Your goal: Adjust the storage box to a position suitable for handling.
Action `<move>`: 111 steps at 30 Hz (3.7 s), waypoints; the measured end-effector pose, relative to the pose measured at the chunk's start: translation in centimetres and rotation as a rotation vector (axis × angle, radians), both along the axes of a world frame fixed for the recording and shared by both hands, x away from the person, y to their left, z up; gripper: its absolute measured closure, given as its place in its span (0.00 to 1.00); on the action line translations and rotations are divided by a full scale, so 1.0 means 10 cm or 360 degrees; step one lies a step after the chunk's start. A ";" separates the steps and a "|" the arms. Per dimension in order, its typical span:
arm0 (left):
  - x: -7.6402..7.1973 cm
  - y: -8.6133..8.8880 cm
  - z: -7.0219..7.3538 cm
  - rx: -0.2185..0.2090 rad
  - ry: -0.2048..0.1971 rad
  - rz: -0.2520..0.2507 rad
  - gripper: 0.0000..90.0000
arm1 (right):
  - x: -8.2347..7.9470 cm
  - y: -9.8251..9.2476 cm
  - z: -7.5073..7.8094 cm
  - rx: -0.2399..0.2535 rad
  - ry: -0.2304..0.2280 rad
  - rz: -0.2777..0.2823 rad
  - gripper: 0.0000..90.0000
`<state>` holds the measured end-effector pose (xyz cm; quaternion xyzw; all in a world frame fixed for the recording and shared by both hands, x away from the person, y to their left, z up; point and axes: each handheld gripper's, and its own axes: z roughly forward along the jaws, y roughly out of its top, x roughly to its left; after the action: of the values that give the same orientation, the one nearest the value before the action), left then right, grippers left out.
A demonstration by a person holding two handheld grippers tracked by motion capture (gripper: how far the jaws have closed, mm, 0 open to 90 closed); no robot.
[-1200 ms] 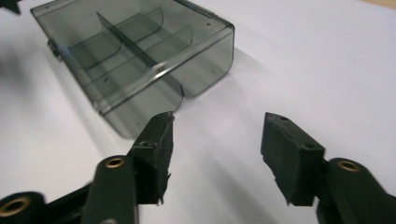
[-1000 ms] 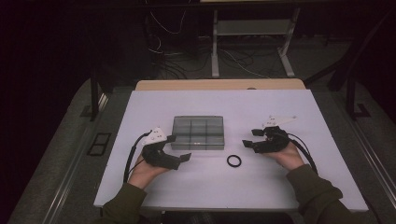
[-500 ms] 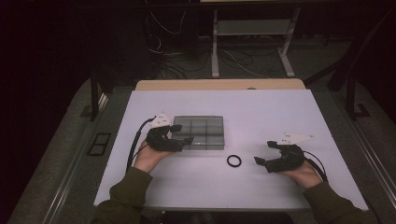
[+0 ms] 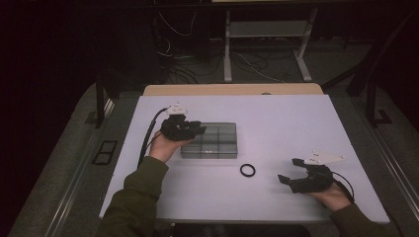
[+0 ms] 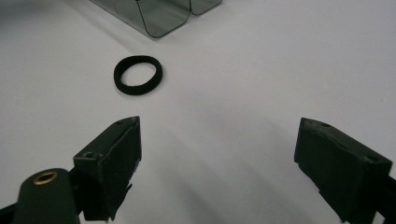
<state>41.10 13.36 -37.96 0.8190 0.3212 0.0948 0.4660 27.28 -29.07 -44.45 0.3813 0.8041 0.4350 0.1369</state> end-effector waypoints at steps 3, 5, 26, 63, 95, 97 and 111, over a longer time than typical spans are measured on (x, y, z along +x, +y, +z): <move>0.12 -0.03 -0.01 0.0024 0.0045 0.0019 0.84 | -0.02 -0.03 0.00 0.0006 0.0001 -0.0016 0.15; 0.21 -0.07 -0.02 0.0053 0.0067 0.0034 0.91 | -0.03 -0.03 0.00 0.0006 -0.0006 -0.0014 0.15; 0.72 -0.48 -0.15 0.0278 0.0231 0.0191 0.99 | -0.04 -0.04 0.00 0.0016 -0.0016 -0.0006 0.16; 0.76 -0.72 -0.29 0.0472 0.0338 0.0072 0.99 | -0.05 -0.07 0.01 0.0015 -0.0025 -0.0019 0.16; 0.41 -0.49 -0.28 0.0580 0.0330 0.0040 0.99 | -0.05 -0.07 0.01 0.0002 -0.0038 -0.0027 0.16; 0.39 -0.50 -0.29 0.0580 0.0322 0.0028 0.99 | -0.05 -0.06 0.01 0.0001 -0.0039 -0.0028 0.16; 0.19 -0.60 -0.30 0.0614 0.0286 -0.0084 0.99 | -0.05 -0.06 0.02 0.0005 -0.0051 -0.0027 0.16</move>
<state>43.04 7.34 -40.99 0.9062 0.3159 0.0689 0.2725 26.77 -29.67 -44.26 0.3811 0.7979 0.4412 0.1529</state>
